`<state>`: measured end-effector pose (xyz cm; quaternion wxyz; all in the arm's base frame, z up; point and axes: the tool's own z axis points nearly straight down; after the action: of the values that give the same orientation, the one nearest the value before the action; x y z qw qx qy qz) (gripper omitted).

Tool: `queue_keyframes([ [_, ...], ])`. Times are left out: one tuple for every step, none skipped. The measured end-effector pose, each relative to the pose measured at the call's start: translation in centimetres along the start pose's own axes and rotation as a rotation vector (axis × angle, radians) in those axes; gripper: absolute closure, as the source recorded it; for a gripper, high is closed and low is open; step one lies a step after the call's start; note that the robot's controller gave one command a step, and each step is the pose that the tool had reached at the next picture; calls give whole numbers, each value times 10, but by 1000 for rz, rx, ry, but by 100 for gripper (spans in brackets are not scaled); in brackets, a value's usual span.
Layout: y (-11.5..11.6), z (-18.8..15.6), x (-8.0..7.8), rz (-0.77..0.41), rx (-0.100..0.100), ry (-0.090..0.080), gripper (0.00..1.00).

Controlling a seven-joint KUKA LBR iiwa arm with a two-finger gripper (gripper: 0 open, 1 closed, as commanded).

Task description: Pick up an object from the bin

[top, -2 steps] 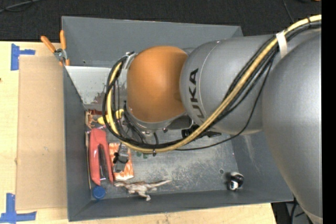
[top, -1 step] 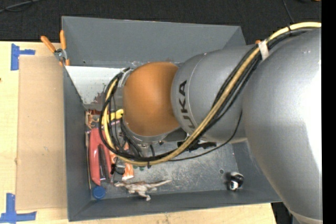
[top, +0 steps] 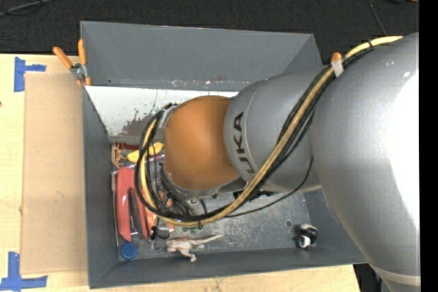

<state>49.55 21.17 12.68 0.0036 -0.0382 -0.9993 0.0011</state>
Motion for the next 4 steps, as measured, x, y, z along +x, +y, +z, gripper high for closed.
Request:
queue_keyframes([
  [-25, 16, -4, 237, 0, 2, 0],
  [-48, 35, -5, 193, 1, 4, 0],
  [-47, 49, -19, 341, 2, 3, 0],
  [-25, 40, -36, -108, 2, 7, 100],
])
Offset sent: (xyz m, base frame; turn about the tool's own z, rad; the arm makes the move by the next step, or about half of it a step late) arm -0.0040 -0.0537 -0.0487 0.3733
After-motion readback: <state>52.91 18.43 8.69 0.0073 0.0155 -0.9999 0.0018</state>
